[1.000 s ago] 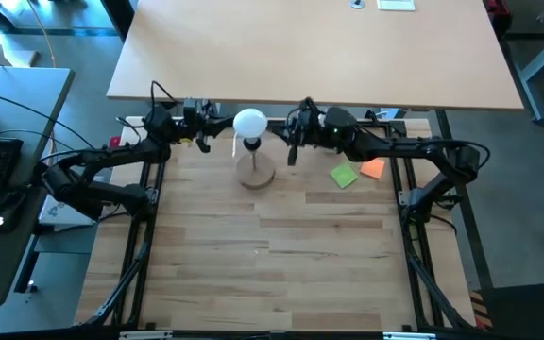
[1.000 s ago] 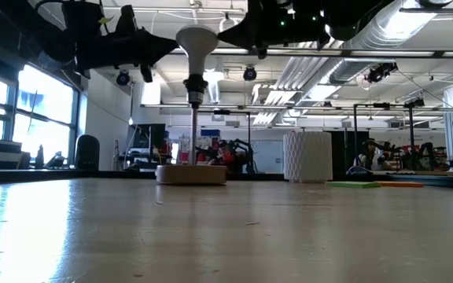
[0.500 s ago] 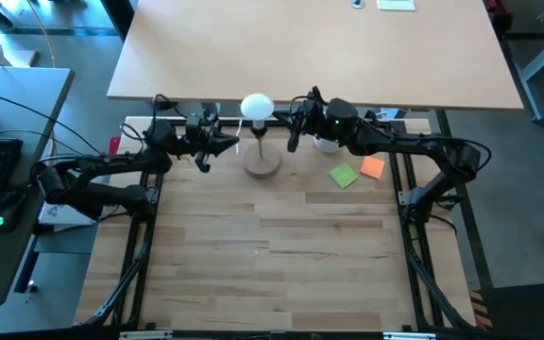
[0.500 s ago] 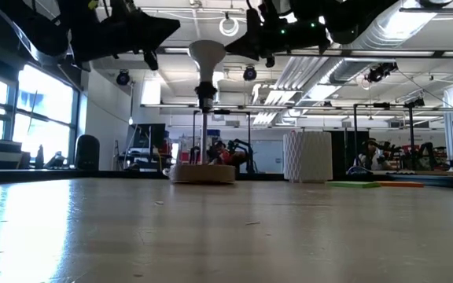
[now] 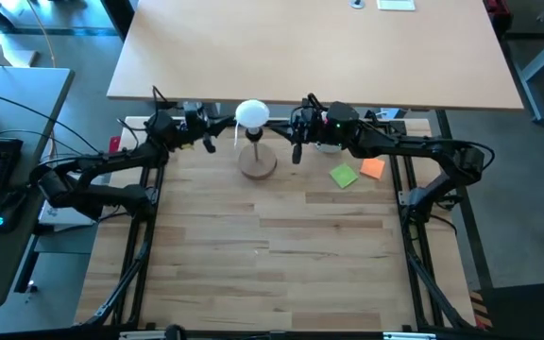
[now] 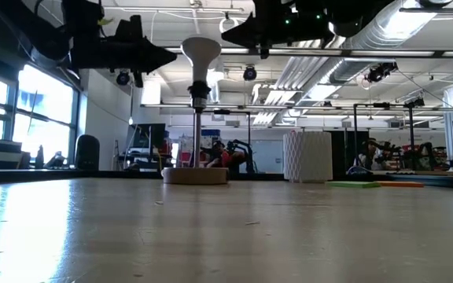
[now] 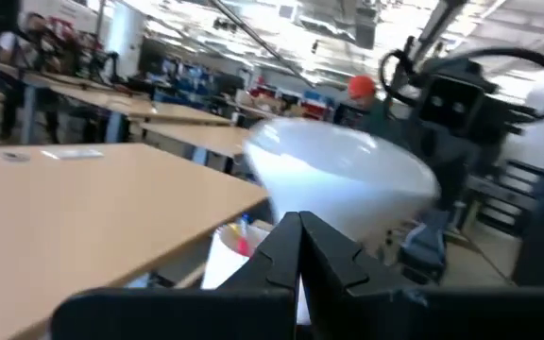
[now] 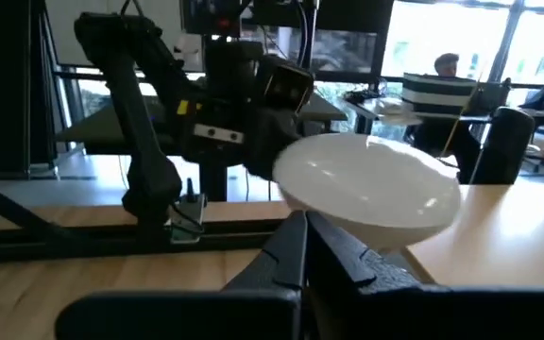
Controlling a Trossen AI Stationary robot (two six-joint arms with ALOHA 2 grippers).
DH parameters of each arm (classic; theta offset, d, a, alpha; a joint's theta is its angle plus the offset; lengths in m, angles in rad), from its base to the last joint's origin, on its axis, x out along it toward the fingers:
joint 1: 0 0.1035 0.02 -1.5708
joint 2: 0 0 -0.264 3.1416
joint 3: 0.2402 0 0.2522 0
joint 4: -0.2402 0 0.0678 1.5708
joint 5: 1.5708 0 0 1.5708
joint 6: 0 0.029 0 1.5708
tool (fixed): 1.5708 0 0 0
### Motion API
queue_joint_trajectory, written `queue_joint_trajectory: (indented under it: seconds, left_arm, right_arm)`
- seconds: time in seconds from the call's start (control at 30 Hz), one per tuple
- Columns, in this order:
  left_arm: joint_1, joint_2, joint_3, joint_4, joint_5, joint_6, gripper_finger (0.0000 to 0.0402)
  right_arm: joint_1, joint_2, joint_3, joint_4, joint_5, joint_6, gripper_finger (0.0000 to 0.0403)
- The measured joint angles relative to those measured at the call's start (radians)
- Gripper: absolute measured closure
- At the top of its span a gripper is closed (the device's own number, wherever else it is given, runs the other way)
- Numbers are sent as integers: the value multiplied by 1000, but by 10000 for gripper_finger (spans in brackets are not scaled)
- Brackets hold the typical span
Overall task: Screw lightbulb
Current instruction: Remove the white lightbulb from the brown lamp
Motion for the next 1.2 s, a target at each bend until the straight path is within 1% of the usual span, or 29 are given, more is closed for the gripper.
queue_joint_trajectory:
  seconds: [0.13, 0.23, 0.3, 0.37, 0.5, 0.77, 0.93, 1.0, 1.1, 1.2]
  left_arm:
    - [35, 12, 61, -8, 17, 4, 402]
    - [40, 48, 123, -45, 65, 5, 402]
    - [36, 80, 161, -59, 98, 5, 402]
    - [35, 102, 181, -59, 123, 3, 401]
    - [27, 118, 186, -58, 132, -4, 402]
    - [6, 85, 157, -62, 174, -45, 402]
    - [-28, 57, 137, -63, 244, -56, 401]
    - [-48, 56, 135, -73, 250, -56, 402]
    - [-65, 37, 135, -92, 228, -49, 402]
    - [-57, 11, 135, -168, 226, -24, 402]
  right_arm:
    - [-12, 9, 0, 44, -8, 3, 403]
    - [-27, 29, 10, 72, -74, 38, 403]
    - [-34, 46, 23, 69, -99, 44, 403]
    - [-36, 60, 33, 70, -108, 44, 403]
    - [-43, 66, 36, 67, -105, 45, 403]
    - [-60, 60, 36, 60, -59, 70, 403]
    - [-66, 64, 37, 55, 86, 84, 403]
    - [-61, 65, 37, 49, 135, 87, 403]
    - [-61, 63, 37, 29, 142, 78, 403]
    - [-59, 53, 37, -4, 134, 54, 403]
